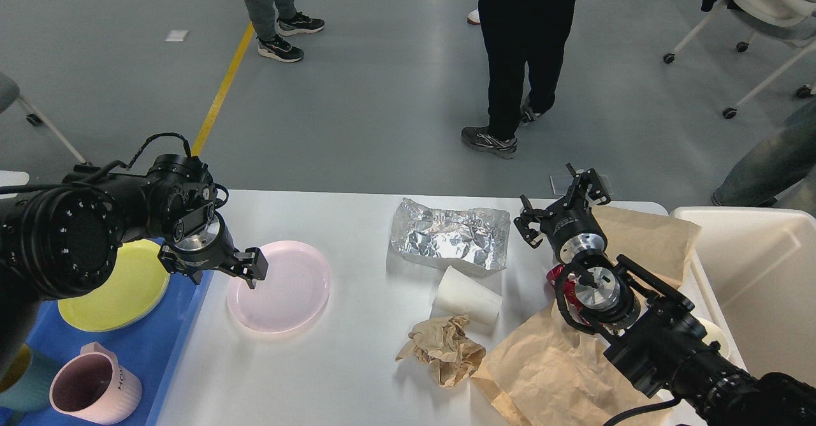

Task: Tidy desktop
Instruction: 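Move the left gripper to the edge of the pink plate, then grip the pink plate rim with the left gripper and lift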

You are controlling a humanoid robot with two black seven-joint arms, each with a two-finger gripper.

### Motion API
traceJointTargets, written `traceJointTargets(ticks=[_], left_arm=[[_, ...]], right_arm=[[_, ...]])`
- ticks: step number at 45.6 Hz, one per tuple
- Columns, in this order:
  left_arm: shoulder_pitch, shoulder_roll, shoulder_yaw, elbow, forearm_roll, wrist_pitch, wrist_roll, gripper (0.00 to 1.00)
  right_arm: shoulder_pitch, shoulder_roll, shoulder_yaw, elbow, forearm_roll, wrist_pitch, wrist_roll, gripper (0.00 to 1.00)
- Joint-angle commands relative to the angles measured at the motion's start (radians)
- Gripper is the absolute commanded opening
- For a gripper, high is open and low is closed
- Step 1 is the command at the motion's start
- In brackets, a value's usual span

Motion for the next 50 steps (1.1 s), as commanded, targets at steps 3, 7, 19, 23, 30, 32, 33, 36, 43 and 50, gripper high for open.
traceJointTargets(ticks=[3,7,19,23,30,32,33,36,43,50], left_arm=[[0.070,0.000,-0.090,0.034,0.000,0.029,0.108,0.94],[0.095,-0.001,-0.111,0.047,0.000,0.053,0.111,0.94],[0.147,-0.004,-0.180,0.090,0.000,0.087,0.113,0.94],[0.152,-0.018,-0.183,0.090,0.000,0.092,0.113,0.94],[0.162,-0.024,-0.183,0.090,0.000,0.092,0.125,0.92],[0.165,-0.024,-0.183,0.090,0.000,0.092,0.132,0.92],[0.167,-0.024,-0.183,0.090,0.000,0.092,0.136,0.92],[0.174,-0.024,-0.183,0.090,0.000,0.090,0.140,0.92],[0.188,-0.023,-0.185,0.089,0.000,0.090,0.142,0.92],[0.205,-0.020,-0.194,0.090,-0.008,0.090,0.142,0.88]], right_arm=[[0.000,0.000,0.000,0.000,0.000,0.000,0.000,1.00],[0.000,0.000,0.000,0.000,0.000,0.000,0.000,1.00],[0.000,0.000,0.000,0.000,0.000,0.000,0.000,1.00],[0.000,0.000,0.000,0.000,0.000,0.000,0.000,1.00],[0.000,0.000,0.000,0.000,0.000,0.000,0.000,1.00],[0.000,0.000,0.000,0.000,0.000,0.000,-0.001,1.00],[0.000,0.000,0.000,0.000,0.000,0.000,0.000,1.00],[0.000,0.000,0.000,0.000,0.000,0.000,0.000,1.00],[0.000,0.000,0.000,0.000,0.000,0.000,0.000,1.00],[0.000,-0.001,0.000,0.000,0.000,0.000,0.000,1.00]])
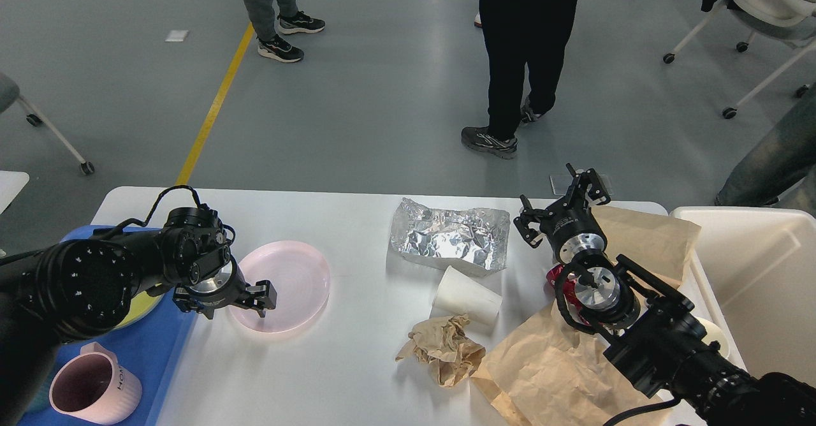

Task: Tidy desktop
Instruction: 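Grip the pink plate rim with the left gripper and lift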

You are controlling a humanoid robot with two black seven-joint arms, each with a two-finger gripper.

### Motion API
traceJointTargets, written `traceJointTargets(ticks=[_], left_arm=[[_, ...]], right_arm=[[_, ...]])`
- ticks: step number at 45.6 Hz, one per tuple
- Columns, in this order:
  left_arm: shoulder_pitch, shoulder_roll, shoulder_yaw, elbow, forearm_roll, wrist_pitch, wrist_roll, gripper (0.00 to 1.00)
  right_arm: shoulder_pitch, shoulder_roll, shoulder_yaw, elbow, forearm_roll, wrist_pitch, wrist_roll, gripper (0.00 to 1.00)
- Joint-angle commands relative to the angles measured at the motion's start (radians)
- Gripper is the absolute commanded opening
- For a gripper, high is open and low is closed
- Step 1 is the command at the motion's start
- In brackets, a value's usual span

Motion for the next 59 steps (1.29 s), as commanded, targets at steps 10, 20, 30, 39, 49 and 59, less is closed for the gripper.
traceJointTargets(ticks=[10,20,30,39,49,59], left_arm=[[0.008,0.000,-0.031,0.000,-0.005,-0.002,0.000,0.74],[0.008,0.000,-0.031,-0.001,-0.005,-0.011,0.000,0.59],[0.019,0.001,-0.031,-0.004,-0.005,-0.014,0.000,0.39],[0.019,0.001,-0.031,-0.006,-0.005,-0.071,0.000,0.17],[0.019,0.006,-0.031,-0.006,-0.005,-0.146,0.000,0.00],[0.007,0.014,-0.031,-0.006,-0.005,-0.173,0.000,0.00]], right_arm=[[0.000,0.000,0.000,0.000,0.000,-0.001,0.000,1.00],[0.000,-0.001,0.000,0.000,0.000,0.000,0.000,1.00],[0.000,0.000,0.000,0.000,0.000,0.000,-0.002,1.00],[0.000,-0.001,0.000,0.000,0.000,0.000,0.000,1.00],[0.000,0.000,0.000,0.000,0.000,0.000,0.000,1.00],[0.000,-0.001,0.000,0.000,0.000,0.000,0.000,1.00]])
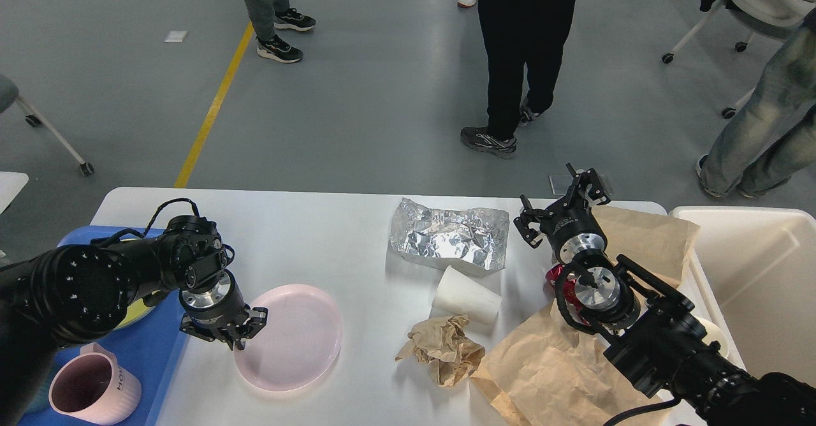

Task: Tidy desktop
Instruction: 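Grip the pink plate rim with the left gripper and lift, then place the pink plate onto the yellow plate on the tray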

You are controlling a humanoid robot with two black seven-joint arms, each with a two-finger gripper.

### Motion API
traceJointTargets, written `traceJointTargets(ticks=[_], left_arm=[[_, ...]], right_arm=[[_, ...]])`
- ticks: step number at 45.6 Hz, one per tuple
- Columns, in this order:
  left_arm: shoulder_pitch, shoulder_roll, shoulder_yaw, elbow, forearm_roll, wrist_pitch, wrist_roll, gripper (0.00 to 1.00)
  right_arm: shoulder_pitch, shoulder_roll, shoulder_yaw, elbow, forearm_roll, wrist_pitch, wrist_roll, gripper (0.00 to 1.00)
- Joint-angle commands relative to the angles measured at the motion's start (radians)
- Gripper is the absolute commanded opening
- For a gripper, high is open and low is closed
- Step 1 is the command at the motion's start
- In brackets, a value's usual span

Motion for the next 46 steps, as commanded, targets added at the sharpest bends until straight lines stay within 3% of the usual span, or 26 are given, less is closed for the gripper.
traceJointTargets(ticks=[1,9,31,46], left_arm=[[-0.012,0.006,0.000,-0.001,0.000,-0.026,0.000,0.00],[-0.069,0.037,-0.011,-0.001,0.000,-0.122,-0.001,0.00],[-0.304,0.167,-0.037,-0.001,0.000,-0.122,-0.003,0.00],[-0.371,0.395,-0.093,0.005,0.000,-0.122,-0.006,0.00]], right_arm=[[0.000,0.000,0.000,0.000,0.000,0.000,0.000,1.00],[0.000,-0.001,0.000,0.000,0.000,0.000,0.000,1.00],[0.000,0.000,0.000,0.000,0.000,0.000,0.000,1.00],[0.000,0.000,0.000,0.000,0.000,0.000,0.000,1.00]])
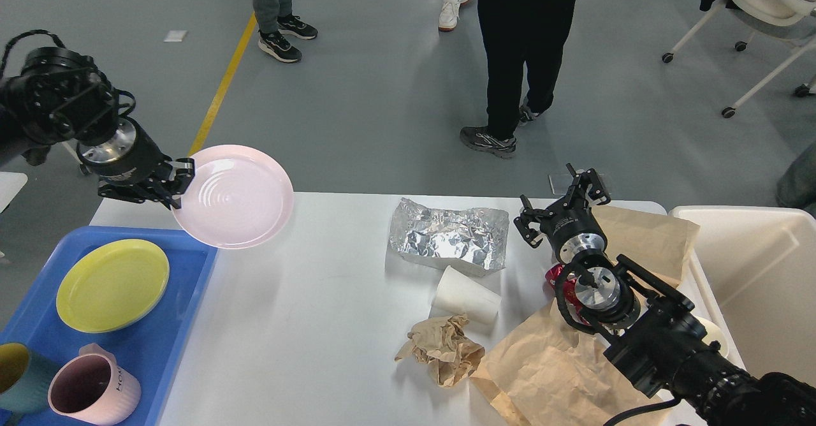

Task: Tidy desktop
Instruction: 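Place the pink plate onto the yellow plate on the tray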

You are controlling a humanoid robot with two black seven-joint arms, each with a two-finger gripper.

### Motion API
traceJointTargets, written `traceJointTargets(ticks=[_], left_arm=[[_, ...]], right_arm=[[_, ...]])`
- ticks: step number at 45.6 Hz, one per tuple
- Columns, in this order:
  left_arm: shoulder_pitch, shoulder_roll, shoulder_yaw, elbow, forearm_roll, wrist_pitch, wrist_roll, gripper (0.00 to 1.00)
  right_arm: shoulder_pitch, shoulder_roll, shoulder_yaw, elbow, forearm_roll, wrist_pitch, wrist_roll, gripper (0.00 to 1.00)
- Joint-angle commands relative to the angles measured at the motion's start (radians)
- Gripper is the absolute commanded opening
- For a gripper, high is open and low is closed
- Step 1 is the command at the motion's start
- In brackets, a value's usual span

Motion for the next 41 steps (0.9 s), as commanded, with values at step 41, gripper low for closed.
traceJointTargets(ticks=[41], left_arm=[[0.514,0.227,-0.291,0.355,-0.006,0.000,0.002,0.00]], right_arm=[[0.000,-0.001,0.000,0.000,0.000,0.000,0.000,1.00]])
